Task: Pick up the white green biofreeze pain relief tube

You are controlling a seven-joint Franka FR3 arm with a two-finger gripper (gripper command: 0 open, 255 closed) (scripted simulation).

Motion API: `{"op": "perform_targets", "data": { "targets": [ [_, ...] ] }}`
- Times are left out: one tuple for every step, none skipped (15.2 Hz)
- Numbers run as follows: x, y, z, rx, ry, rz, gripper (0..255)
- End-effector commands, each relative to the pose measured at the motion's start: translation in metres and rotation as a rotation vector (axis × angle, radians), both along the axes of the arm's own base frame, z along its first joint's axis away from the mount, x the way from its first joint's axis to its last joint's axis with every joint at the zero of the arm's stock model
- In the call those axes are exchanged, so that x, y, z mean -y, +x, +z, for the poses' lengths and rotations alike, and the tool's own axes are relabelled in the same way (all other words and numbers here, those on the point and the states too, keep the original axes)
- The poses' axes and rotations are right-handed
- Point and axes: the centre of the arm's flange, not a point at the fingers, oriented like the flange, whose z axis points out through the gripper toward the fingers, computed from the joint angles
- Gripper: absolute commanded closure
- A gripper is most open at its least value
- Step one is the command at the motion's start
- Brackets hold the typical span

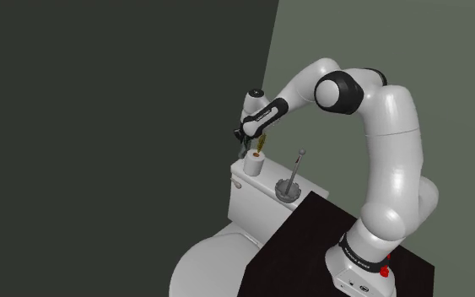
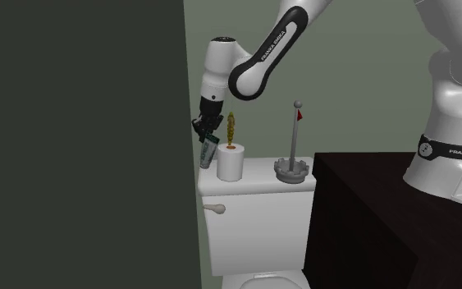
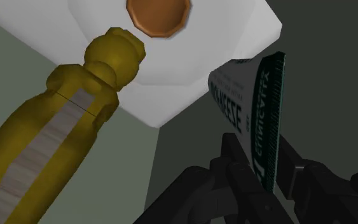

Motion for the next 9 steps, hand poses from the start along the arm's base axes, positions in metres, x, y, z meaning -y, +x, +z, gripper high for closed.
{"op": "perform_targets", "data": {
  "targets": [
    [0.0, 0.0, 0.01, 0.0, 0.0, 0.0, 255],
    [0.0, 0.0, 0.015, 0.0, 0.0, 0.0, 255],
    [0.0, 0.0, 0.021, 0.0, 0.0, 0.0, 255],
    [0.0, 0.0, 0.026, 0.0, 0.0, 0.0, 255],
    [0.0, 0.0, 0.031, 0.0, 0.0, 0.0, 255],
    [0.0, 0.0, 0.037, 0.0, 0.0, 0.0, 255],
    [0.0, 0.0, 0.042, 0.0, 0.0, 0.0, 255],
    [0.0, 0.0, 0.043, 0.0, 0.0, 0.0, 255],
    [0.0, 0.0, 0.043, 0.0, 0.0, 0.0, 255]
  ]
}}
